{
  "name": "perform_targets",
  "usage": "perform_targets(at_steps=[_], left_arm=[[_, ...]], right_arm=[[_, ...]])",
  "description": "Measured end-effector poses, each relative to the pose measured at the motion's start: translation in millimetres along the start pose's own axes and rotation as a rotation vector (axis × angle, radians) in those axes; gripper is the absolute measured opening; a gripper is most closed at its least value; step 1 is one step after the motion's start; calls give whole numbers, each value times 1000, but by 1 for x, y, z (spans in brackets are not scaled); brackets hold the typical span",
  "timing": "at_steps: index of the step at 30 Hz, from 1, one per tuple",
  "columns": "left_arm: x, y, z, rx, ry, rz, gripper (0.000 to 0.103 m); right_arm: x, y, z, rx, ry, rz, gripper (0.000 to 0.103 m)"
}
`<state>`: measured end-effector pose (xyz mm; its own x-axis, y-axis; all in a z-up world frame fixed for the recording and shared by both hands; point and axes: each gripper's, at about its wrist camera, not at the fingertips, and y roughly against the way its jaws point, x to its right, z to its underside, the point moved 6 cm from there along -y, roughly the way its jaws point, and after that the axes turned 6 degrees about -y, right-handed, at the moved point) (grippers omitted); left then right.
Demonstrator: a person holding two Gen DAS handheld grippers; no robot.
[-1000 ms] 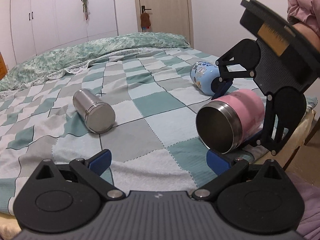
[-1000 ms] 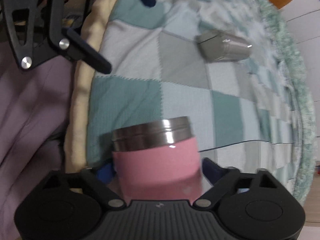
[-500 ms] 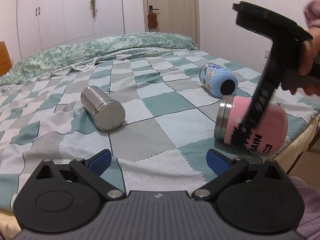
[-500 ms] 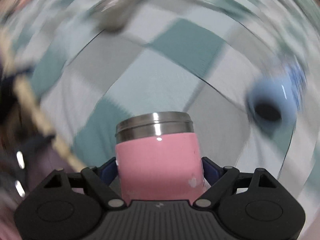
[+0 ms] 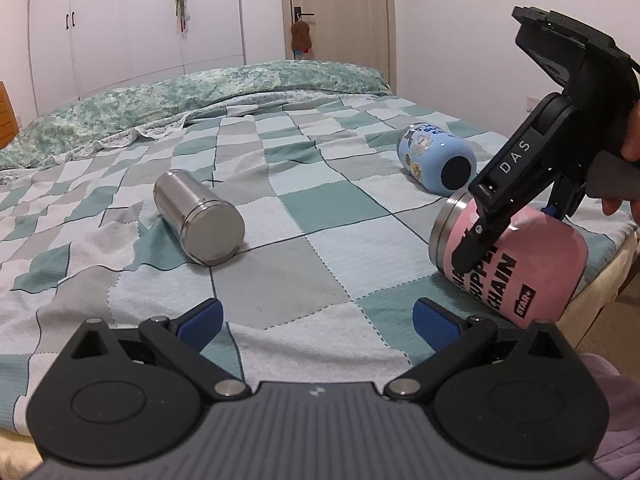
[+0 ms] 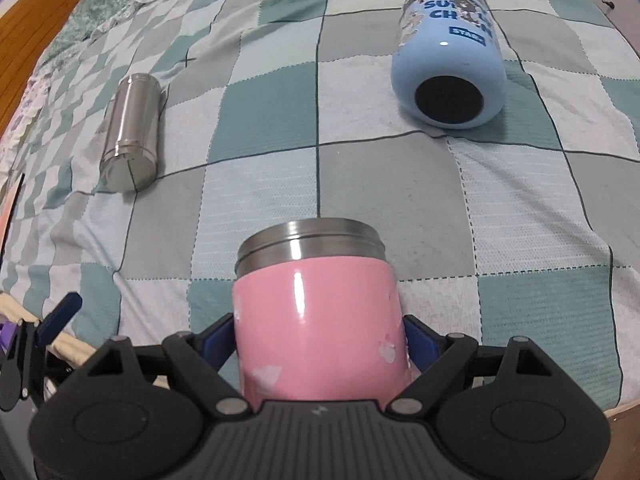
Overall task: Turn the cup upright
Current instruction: 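Rotate the right gripper to turn the pink cup rim-up, then lower the upright pink cup onto the blanket and open the right gripper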
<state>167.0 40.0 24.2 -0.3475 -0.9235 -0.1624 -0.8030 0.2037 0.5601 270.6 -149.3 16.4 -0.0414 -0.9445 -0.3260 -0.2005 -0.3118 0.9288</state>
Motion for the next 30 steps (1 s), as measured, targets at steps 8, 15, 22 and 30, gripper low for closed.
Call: perform_targets(at_steps=[8, 15, 22, 30], left_arm=[[-1, 2, 0, -1, -2, -9, 103], [-4, 6, 3, -6, 7, -9, 103], [-1, 8, -3, 22, 35, 1, 103], [20, 9, -29, 79, 93, 13, 103]], right_arm=[[-20, -5, -18, 5, 178, 57, 97], [-16, -12, -11, 6, 195, 14, 83], [-2, 27, 19, 323, 290, -114, 83], [47, 75, 47, 791, 219, -251, 83]])
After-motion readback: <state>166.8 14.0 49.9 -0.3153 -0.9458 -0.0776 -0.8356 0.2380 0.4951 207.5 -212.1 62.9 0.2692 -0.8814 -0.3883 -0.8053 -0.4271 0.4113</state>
